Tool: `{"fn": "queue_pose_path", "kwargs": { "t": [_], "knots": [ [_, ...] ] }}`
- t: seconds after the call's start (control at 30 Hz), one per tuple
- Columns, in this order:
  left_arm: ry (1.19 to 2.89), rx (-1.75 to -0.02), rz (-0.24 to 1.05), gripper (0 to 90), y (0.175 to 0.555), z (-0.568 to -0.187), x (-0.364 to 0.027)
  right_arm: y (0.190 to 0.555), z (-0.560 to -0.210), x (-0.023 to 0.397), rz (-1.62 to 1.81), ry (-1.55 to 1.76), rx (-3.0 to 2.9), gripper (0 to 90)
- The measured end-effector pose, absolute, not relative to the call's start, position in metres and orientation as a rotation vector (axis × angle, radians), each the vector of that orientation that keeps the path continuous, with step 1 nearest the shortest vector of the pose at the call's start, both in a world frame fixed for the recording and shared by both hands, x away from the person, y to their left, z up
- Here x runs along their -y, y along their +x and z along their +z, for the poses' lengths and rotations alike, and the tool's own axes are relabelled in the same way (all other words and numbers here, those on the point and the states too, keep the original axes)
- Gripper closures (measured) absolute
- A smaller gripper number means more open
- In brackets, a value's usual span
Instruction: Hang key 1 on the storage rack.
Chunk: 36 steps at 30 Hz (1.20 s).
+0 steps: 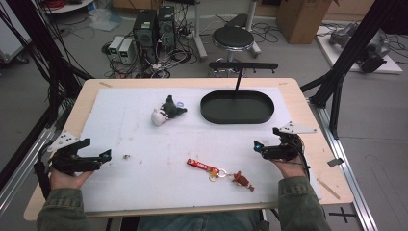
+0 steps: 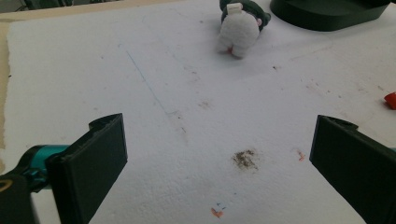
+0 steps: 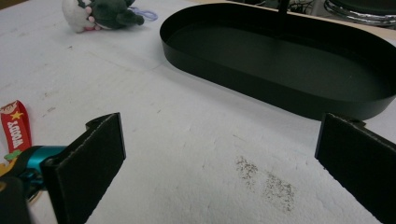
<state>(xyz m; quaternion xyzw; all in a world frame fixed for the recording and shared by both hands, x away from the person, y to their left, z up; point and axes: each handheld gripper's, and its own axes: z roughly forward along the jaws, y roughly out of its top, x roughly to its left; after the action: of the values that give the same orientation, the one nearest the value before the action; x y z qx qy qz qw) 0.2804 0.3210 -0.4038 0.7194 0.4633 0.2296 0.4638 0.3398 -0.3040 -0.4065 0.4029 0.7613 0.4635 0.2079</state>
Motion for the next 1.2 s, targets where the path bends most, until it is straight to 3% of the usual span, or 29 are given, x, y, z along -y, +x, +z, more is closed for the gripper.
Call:
{"fn": "queue_pose_path", "kwargs": {
  "t": [1.2],
  "knots": [
    [1.798, -1.136, 0.571, 4.4, 0.283, -0.407, -0.322, 0.341, -0.406, 0.287, 1.244, 1.08, -2.217, 0.8]
  ]
}}
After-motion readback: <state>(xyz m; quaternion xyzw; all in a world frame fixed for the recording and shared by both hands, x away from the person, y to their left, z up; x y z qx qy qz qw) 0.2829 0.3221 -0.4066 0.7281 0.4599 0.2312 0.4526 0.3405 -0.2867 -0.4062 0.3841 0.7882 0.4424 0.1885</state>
